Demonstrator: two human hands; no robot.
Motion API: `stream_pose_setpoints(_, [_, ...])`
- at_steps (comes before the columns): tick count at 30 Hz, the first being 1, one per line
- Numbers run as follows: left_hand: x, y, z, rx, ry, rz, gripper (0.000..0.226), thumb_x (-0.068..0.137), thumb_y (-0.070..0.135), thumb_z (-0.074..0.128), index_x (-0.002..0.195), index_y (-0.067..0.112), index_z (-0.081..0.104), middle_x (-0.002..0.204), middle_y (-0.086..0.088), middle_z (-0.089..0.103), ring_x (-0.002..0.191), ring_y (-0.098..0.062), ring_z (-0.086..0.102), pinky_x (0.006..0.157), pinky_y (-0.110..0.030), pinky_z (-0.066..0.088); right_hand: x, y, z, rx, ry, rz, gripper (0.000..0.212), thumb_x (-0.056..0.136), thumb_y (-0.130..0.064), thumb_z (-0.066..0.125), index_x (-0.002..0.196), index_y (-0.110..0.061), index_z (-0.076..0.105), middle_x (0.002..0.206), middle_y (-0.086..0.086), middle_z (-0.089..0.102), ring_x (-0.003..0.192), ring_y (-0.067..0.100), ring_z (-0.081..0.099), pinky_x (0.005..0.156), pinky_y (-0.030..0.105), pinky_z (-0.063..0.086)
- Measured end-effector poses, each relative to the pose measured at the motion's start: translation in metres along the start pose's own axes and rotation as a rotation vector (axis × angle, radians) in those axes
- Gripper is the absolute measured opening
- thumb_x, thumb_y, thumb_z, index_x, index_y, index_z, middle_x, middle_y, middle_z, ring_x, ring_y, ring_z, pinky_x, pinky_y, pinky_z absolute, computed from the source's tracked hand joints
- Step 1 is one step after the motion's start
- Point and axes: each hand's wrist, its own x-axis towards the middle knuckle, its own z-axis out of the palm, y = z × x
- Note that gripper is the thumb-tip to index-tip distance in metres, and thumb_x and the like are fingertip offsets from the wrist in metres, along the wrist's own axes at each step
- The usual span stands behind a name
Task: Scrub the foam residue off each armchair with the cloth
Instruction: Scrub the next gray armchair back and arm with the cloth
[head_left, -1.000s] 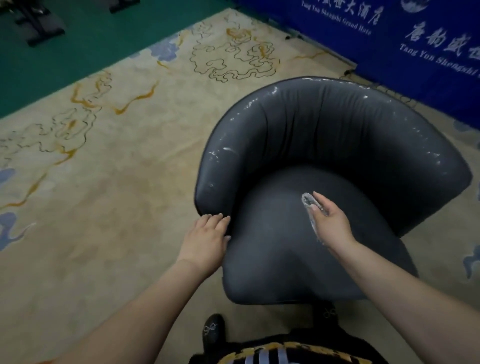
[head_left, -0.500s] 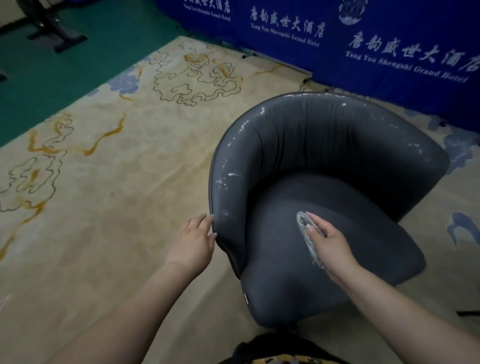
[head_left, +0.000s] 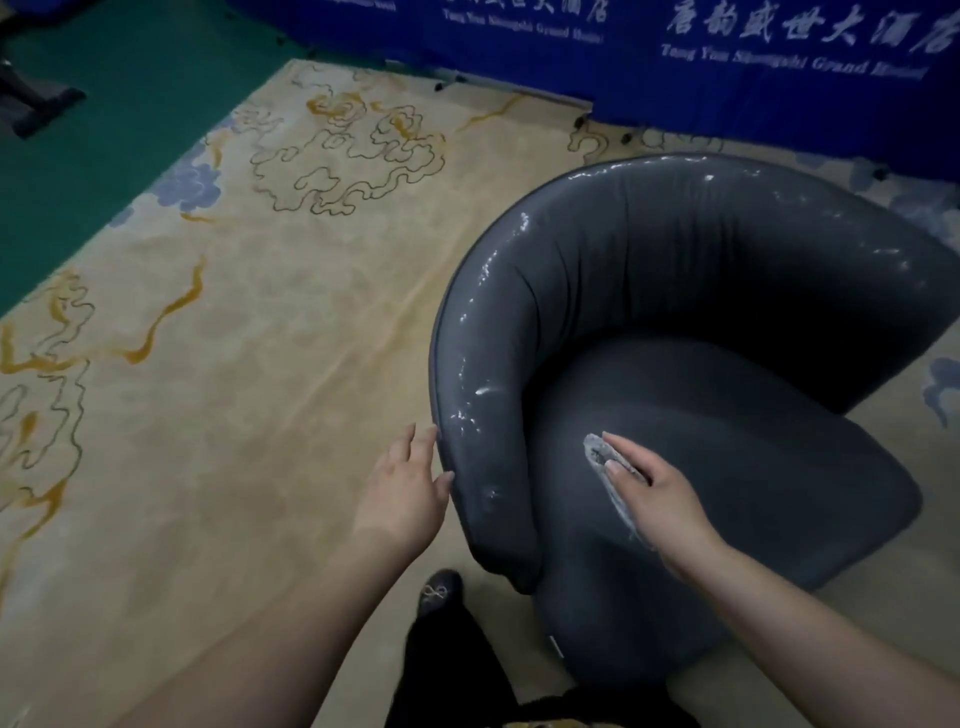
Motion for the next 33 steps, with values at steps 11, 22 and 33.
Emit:
stream_pose_setpoints(11, [0.112,-0.055,-0.002,0.040,-0.188,0.334,0.126,0.067,0.067,0.069,0.152,0.014,-0.007,0.160,-0.001,-0.015,0.147,-0.023,0.008,0.116,-0.033,0.017,0.000,0.023,0.126,0.114,0.397,0.124,0.039,0.095,-0.016,0.054,0.132,-0.028,0.054,0.126,-0.012,0.054,0.105,-0.014,0.050,0.079,-0.005,0.033])
stream_pose_setpoints(22, [0.127,-0.047,-0.006,-0.011,-0.184,0.488,0.138,0.056,0.057,0.082,0.152,0.009,-0.004,0.160,-0.005,-0.015,0.147,-0.015,-0.001,0.108,-0.017,0.006,-0.013,0.060,0.191,-0.096,0.579,-0.013,0.048,0.091,0.000,0.055,0.136,-0.019,0.051,0.121,-0.002,0.044,0.115,0.012,0.048,0.103,0.010,0.026])
stream_pose_setpoints(33, [0.128,-0.049,-0.008,-0.042,-0.218,0.494,0.138,0.056,0.059,0.080,0.152,0.013,-0.007,0.159,0.000,-0.019,0.146,-0.010,-0.005,0.110,-0.018,0.009,-0.028,0.069,0.190,-0.091,0.551,-0.150,0.051,0.089,0.006,0.055,0.128,-0.028,0.054,0.120,-0.011,0.047,0.115,0.005,0.048,0.099,0.009,0.031])
